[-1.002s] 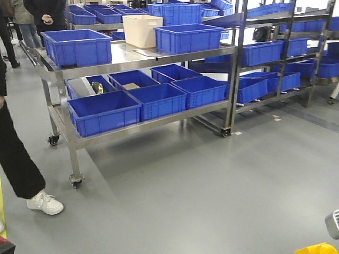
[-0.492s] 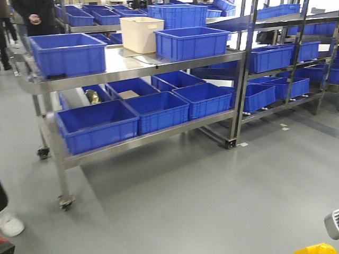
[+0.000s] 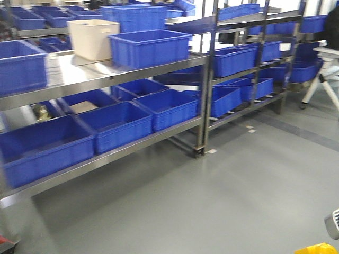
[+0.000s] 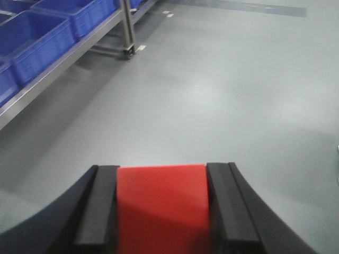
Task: Pick red and yellow blocks into blue bin
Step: 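Drive the base away from the conveyor to the large blue bin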
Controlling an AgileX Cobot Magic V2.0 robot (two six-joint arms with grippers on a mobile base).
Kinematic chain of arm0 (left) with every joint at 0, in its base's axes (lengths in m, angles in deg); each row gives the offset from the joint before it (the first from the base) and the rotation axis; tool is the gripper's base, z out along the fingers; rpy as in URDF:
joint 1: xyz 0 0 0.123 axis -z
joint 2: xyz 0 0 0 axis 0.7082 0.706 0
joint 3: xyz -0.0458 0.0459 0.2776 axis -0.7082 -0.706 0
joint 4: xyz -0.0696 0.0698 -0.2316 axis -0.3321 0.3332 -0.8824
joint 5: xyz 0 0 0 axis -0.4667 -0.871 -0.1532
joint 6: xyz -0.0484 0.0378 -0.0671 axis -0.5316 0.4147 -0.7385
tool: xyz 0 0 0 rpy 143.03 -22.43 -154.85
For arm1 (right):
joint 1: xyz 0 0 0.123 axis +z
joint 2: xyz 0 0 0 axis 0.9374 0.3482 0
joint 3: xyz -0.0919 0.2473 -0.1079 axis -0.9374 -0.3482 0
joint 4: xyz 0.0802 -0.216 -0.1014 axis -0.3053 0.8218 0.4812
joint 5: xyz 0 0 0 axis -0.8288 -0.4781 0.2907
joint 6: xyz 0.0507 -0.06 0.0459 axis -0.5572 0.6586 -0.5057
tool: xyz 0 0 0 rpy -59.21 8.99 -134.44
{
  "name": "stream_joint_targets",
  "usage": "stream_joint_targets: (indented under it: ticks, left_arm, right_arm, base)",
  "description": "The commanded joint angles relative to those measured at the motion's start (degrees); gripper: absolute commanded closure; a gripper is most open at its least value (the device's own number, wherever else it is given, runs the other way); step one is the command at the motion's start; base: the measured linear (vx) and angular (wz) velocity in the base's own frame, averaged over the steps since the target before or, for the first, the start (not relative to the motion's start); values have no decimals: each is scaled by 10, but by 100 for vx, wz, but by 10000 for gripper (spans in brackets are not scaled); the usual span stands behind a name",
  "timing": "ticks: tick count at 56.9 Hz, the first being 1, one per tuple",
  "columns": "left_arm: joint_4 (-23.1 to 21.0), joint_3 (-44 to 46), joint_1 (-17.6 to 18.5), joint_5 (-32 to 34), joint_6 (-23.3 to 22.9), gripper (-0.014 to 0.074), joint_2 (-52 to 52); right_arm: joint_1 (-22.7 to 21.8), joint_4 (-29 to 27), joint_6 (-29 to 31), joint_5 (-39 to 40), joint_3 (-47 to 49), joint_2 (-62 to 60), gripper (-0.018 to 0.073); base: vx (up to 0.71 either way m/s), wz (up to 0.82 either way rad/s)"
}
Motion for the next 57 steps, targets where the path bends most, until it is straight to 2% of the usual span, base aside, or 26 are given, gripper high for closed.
stream_joint_targets:
  ticks: [1, 57]
  left_arm:
    - [-8, 14, 4, 47, 0, 333, 0]
    - [-8, 14, 4, 47, 0, 333, 0]
  right_arm:
    - [2, 7, 6, 35, 16, -4, 349]
    - [2, 7, 6, 35, 16, -4, 349]
  base:
    - [45, -34]
    - [48, -25]
